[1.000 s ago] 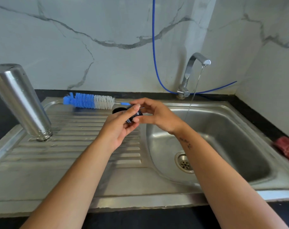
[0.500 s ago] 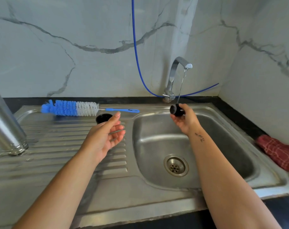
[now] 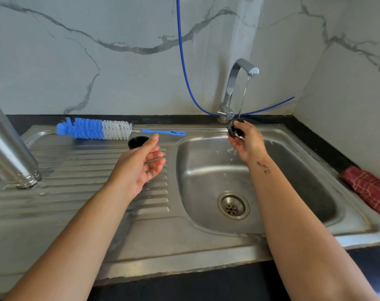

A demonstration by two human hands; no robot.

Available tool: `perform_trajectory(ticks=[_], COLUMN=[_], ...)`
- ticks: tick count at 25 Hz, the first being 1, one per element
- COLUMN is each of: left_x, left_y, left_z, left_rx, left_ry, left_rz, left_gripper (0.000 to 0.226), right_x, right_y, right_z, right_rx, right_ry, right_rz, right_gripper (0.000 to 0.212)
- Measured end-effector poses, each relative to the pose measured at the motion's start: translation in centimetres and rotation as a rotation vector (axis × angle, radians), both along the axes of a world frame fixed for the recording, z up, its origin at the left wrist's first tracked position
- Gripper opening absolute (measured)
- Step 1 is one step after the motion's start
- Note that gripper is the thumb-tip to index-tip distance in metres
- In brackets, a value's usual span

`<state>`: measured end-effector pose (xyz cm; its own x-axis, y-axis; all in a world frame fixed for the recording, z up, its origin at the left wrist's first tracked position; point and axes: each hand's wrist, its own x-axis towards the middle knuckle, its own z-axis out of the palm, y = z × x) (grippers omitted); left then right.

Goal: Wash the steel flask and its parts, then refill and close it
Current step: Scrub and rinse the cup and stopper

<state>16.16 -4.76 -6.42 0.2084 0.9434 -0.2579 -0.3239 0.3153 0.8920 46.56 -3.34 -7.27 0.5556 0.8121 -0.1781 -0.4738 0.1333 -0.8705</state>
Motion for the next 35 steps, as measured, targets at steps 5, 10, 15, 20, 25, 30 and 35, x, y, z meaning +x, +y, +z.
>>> perform_trajectory(ticks=[5, 10, 15, 20, 25, 30, 35], left_x=[0.1, -0.2, -0.4, -1.2, -0.8, -0.8, -0.9], left_y=[-0.2, 0.0, 0.7, 0.4, -0.4, -0.2, 0.0], left_z=[0.2, 0.2, -1.5, -2.3, -2.5, -2.7, -2.8], left_rx=[-0.01, 0.025, 0.452, 0.909, 0.796, 0.756, 0.749], left_ry=[-0.002, 0.034, 0.572, 1.202, 1.485, 1.472, 1.455], left_rz=[-0.004, 0.005, 0.019, -0.361, -0.712, -0.738, -0.756], left_gripper=[0.037, 0.035, 0.014, 0.042, 0.083, 0.085, 0.084], right_x=[-0.5, -2.8, -5.5, -6.0, -5.6, -5.3, -5.2], right_y=[-0.7, -0.5, -0.6, -0.5, -0.5, -0.2, -0.3], right_z=[0.7, -0.6, 0.1, -1.9, -1.8, -2.3, -2.3], right_rx=[0.002, -0.439, -0.233, -0.343, -0.345, -0.34, -0.333], right_ry=[0.079, -0.997, -1.324, -1.449, -1.394, -1.31, -1.226], right_rz=[0.051, 0.33, 0.154, 0.289, 0.255, 0.224, 0.174], right_gripper=[0.029, 0.045, 0.042, 0.041, 0.038, 0.04, 0.036])
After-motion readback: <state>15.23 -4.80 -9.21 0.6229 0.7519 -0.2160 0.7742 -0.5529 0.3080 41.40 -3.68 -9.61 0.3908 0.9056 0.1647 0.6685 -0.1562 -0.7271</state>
